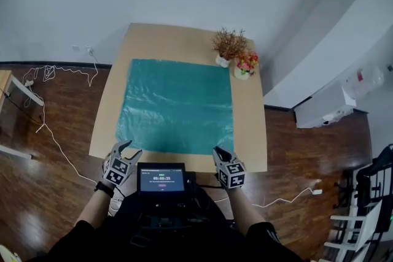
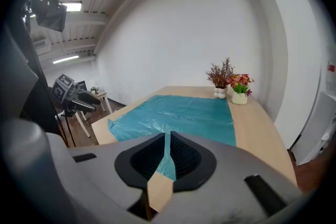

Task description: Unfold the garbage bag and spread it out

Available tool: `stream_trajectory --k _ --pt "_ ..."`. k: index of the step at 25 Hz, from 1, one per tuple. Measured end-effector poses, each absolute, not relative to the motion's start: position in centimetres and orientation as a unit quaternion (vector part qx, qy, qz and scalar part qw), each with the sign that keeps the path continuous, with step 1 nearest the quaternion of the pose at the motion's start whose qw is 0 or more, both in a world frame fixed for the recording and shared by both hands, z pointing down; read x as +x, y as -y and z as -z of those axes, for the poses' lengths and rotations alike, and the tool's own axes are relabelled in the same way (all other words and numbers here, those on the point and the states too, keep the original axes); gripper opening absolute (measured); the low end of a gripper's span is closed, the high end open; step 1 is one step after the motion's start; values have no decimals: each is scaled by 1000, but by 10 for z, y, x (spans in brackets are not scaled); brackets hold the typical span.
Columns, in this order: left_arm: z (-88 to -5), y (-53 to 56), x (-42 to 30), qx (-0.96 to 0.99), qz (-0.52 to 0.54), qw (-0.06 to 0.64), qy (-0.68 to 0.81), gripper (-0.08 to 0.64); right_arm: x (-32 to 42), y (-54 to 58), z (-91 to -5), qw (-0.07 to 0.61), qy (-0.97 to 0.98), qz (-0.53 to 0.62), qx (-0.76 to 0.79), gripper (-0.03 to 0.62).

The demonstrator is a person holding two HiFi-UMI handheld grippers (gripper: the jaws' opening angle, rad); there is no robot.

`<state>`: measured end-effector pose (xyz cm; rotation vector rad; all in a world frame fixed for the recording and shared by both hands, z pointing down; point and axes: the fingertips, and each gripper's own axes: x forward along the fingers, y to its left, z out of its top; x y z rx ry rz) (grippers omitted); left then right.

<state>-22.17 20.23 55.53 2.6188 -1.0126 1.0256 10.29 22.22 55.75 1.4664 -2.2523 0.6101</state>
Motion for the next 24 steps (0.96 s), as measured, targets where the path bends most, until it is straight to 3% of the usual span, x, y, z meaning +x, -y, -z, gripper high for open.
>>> stream_trajectory --k 24 --pt "-538 -177 -242 879 -302 85 358 227 98 -220 -519 188 798 -169 547 55"
